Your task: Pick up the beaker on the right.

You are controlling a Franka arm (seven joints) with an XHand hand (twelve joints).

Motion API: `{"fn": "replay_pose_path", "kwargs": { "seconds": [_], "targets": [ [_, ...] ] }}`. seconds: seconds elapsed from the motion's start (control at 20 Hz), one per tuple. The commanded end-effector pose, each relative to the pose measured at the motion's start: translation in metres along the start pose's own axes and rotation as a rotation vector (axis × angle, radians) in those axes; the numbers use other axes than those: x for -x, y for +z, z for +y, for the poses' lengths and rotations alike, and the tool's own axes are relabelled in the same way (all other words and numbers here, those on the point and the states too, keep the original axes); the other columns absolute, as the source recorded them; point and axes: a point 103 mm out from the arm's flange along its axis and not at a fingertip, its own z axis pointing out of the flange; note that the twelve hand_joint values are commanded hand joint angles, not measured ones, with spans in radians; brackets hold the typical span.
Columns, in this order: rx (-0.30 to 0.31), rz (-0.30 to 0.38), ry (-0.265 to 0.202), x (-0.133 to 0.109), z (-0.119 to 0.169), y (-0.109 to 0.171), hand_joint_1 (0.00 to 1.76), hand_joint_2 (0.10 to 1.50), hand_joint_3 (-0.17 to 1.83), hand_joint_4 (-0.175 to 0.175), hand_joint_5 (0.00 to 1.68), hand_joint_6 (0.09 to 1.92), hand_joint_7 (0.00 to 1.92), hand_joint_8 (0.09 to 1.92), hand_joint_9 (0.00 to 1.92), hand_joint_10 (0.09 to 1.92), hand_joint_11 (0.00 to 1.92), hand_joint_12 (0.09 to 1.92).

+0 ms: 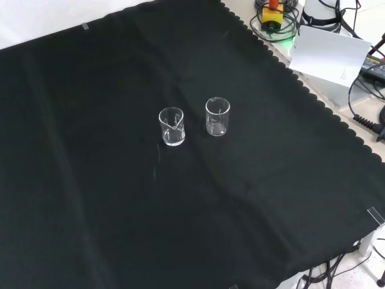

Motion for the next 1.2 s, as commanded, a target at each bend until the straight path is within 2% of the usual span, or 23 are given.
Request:
{"fn": "replay_pose_path", "kwargs": {
  "seconds": [0.05, 0.15, 0.35, 0.9, 1.2],
  "targets": [
    [0.009, -0.009, 0.000, -0.001, 0.000, 0.001, 0.24, 1.03, 0.53, -0.021, 0.24, 0.13, 0.03, 0.53, 0.15, 0.66, 0.00, 1.36],
    [0.005, -0.010, 0.001, -0.002, 0.001, 0.003, 0.11, 1.15, 0.45, -0.016, 0.24, 0.09, 0.01, 0.50, 0.11, 0.67, 0.00, 1.35],
    [0.000, -0.008, 0.001, 0.000, 0.002, 0.004, 0.07, 1.19, 0.40, -0.015, 0.24, 0.09, 0.00, 0.49, 0.10, 0.67, 0.00, 1.34],
    [-0.003, -0.020, 0.013, 0.004, 0.006, 0.007, 0.09, 1.19, 0.36, -0.016, 0.25, 0.09, 0.00, 0.50, 0.11, 0.68, 0.00, 1.35],
    [0.004, 0.016, 0.031, 0.016, 0.018, 0.026, 0.16, 1.16, 0.33, -0.018, 0.26, 0.09, 0.05, 0.54, 0.18, 0.71, 0.00, 1.38]
  ]
}}
